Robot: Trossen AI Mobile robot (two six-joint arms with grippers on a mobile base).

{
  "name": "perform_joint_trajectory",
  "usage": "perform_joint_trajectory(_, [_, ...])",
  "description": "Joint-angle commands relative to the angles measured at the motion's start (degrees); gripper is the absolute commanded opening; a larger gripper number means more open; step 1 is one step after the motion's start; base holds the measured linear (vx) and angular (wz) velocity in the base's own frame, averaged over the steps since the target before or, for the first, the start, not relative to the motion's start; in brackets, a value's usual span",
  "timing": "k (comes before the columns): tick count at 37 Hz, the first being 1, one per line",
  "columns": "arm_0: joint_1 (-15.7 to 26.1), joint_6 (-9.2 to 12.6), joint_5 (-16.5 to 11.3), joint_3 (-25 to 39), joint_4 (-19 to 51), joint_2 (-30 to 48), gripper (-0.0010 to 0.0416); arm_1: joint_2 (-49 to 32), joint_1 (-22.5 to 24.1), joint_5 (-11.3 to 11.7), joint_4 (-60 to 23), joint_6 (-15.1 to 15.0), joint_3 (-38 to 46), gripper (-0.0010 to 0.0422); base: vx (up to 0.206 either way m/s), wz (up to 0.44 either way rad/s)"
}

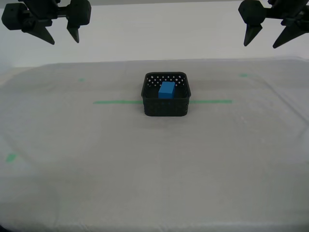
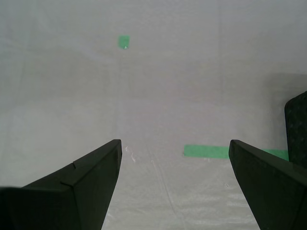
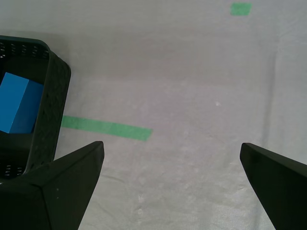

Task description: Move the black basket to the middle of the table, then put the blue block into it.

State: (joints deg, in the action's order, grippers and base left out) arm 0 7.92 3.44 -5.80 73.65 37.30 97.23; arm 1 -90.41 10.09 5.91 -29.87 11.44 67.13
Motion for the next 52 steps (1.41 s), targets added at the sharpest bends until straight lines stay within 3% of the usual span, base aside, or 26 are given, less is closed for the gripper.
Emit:
perform_joint_trajectory(1, [0.0,-0.07,-0.13,0.0,-0.02,-0.04,0.0398,0.0,0.0,0.09,0.04,-0.04,0.02,0.0304,0.0,0.0])
perform_joint_trajectory(52, [0.0,-0.07,-0.13,0.0,-0.02,-0.04,0.0398,0.0,0.0,0.09,0.22,-0.04,0.02,0.0304,0.0,0.0])
